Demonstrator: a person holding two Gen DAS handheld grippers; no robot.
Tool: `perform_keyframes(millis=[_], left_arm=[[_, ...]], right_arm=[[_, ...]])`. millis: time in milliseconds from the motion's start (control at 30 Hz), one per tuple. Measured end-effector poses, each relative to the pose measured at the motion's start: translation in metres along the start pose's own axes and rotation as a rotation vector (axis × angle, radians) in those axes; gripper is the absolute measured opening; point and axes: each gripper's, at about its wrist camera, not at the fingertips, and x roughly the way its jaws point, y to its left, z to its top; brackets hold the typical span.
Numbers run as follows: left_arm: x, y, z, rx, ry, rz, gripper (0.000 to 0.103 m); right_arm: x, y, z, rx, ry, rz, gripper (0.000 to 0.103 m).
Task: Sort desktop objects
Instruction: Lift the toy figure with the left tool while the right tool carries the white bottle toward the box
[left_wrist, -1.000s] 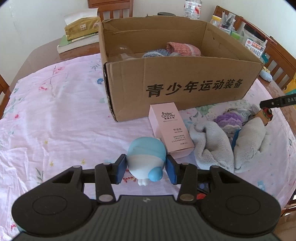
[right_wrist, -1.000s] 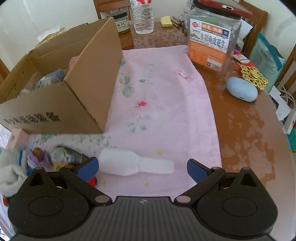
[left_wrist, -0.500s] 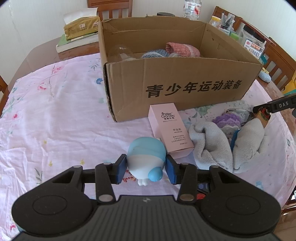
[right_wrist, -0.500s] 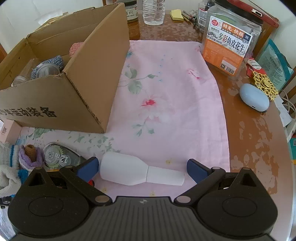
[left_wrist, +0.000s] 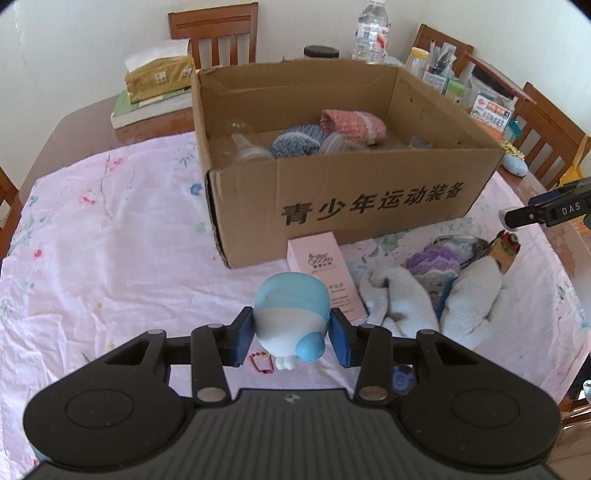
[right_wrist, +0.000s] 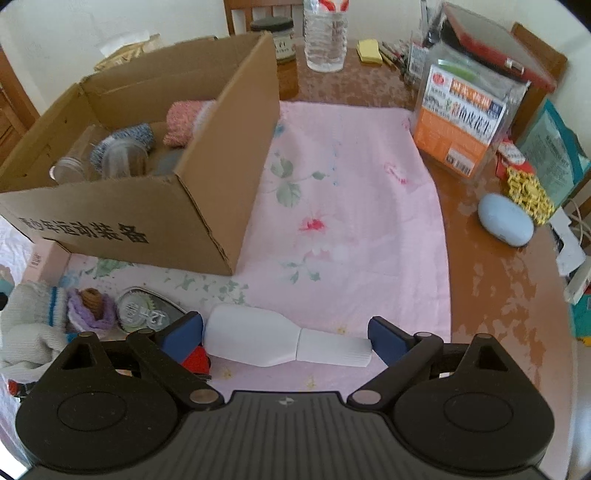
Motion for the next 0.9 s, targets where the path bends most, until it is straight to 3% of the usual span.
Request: perform_keyframes(millis=[533,900], left_arm=[[-0.045,-0.022,0.044,0.092,-0.111,-0.042,0.042],[-0.049,-0.028,0.082,0.146,-0.175,-0.025,0.042]], right_arm=[[-0.060,0.023,0.029,-0.126,-0.134,0.050,0.098],[-0.077,0.046,0.056,-0.208,-0.207,0.079,0.098]])
